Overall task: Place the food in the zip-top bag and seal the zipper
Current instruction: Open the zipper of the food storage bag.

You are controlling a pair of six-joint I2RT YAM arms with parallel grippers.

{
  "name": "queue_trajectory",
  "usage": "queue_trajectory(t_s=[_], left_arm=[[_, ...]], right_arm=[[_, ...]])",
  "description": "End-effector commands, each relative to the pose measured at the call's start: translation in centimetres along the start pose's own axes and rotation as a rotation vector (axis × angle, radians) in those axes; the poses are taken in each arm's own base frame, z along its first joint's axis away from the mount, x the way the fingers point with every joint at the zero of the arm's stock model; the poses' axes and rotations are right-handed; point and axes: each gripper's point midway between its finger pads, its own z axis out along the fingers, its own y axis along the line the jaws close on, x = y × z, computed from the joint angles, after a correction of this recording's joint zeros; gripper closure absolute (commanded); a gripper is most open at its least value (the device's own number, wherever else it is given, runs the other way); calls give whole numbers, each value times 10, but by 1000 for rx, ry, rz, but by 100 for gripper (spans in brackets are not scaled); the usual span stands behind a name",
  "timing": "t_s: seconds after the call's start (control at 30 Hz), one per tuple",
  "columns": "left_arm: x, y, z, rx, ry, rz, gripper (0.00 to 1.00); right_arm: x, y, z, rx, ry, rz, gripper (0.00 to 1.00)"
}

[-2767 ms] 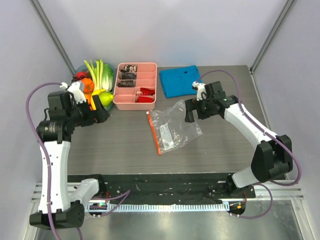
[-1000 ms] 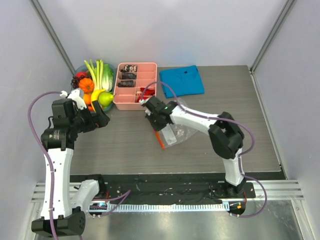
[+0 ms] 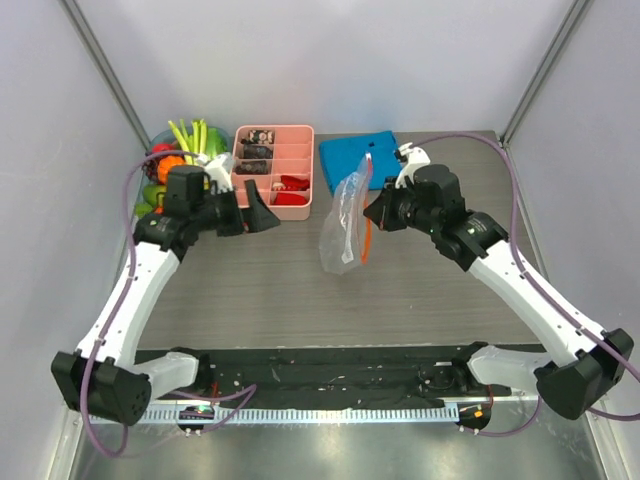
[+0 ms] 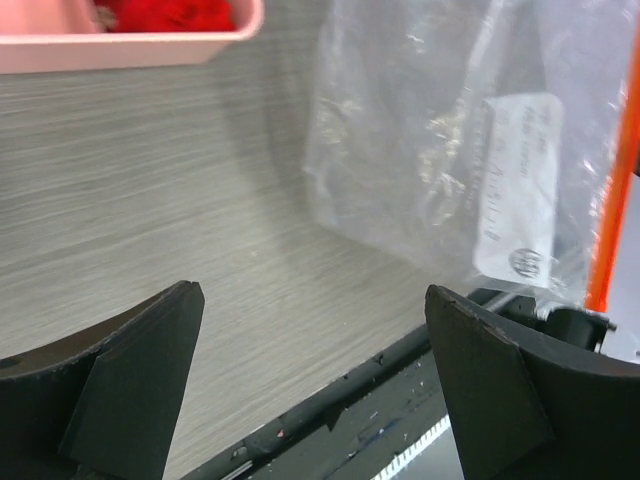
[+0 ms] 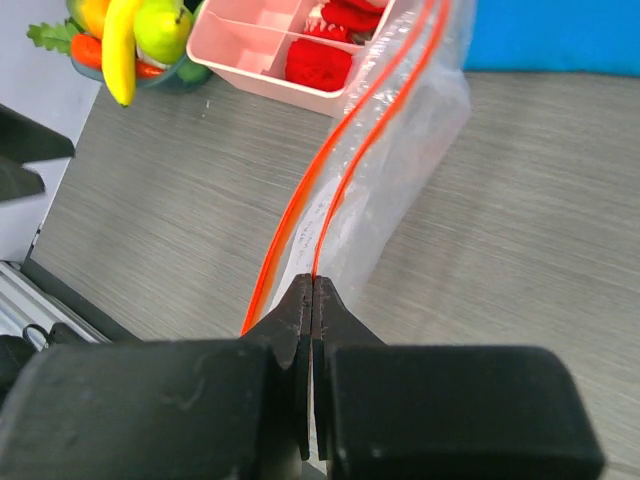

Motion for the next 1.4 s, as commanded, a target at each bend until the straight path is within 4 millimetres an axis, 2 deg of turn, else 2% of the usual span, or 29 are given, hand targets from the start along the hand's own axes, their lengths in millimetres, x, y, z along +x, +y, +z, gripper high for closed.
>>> queue_trajectory(t_s=[0.0, 0.03, 0.07, 0.13, 0.17, 0.23, 0.33, 0.5, 0.67, 0.7, 0.8, 0.83, 0.87, 0.93, 1.1, 1.2, 1.23, 1.3, 1.33, 1.37], left_arm=[[0, -37, 32, 111, 26, 58, 5], [5, -55, 38, 152, 51, 92, 8], [8, -58, 48, 158, 79, 97, 10], [5, -79, 57, 208, 80, 122, 12], [9, -91, 61, 234, 94, 137, 14], [9, -97, 72, 245, 112, 114, 16], [0, -97, 80, 228, 97, 102, 24], [-8, -98, 81, 218, 70, 129, 30], [-12, -98, 77, 176, 61, 207, 32], [-15, -102, 75, 183, 55, 218, 32], [-11, -104, 79, 158, 75, 251, 34], [-13, -108, 78, 155, 71, 267, 40], [-8, -101, 83, 120, 96, 278, 41], [-6, -99, 85, 113, 114, 278, 45], [16, -94, 98, 75, 183, 309, 53], [22, -77, 106, -1, 200, 306, 64], [23, -71, 108, -21, 208, 308, 75], [25, -61, 110, -42, 225, 286, 86], [28, -62, 111, -17, 241, 260, 95], [32, -61, 111, -9, 254, 246, 99]], right_arm=[[2, 5, 24, -13, -11, 103, 99], [4, 9, 30, -26, 1, 104, 99], [9, 13, 39, -33, 18, 101, 99], [5, 31, 48, -63, -2, 64, 99], [7, 34, 57, -64, 11, 52, 99], [-4, 46, 60, -87, -12, 26, 99], [-4, 51, 67, -100, 0, 7, 99], [6, 57, 69, -123, 17, -49, 99], [3, 71, 57, -155, -3, -133, 99], [0, 74, 54, -159, -10, -145, 99], [-3, 72, 46, -137, -8, -177, 99], [-4, 70, 43, -124, -6, -183, 99], [-2, 66, 37, -107, 11, -199, 99], [-7, 58, 31, -63, 5, -235, 99], [-15, 52, 22, -27, 0, -286, 99], [-17, 49, 14, -15, 7, -308, 99], [-18, 47, 11, -6, 9, -322, 99], [-14, 40, 2, 19, 25, -350, 99], [-13, 30, -2, 57, 35, -379, 99], [-7, 22, -3, 87, 49, -391, 99]])
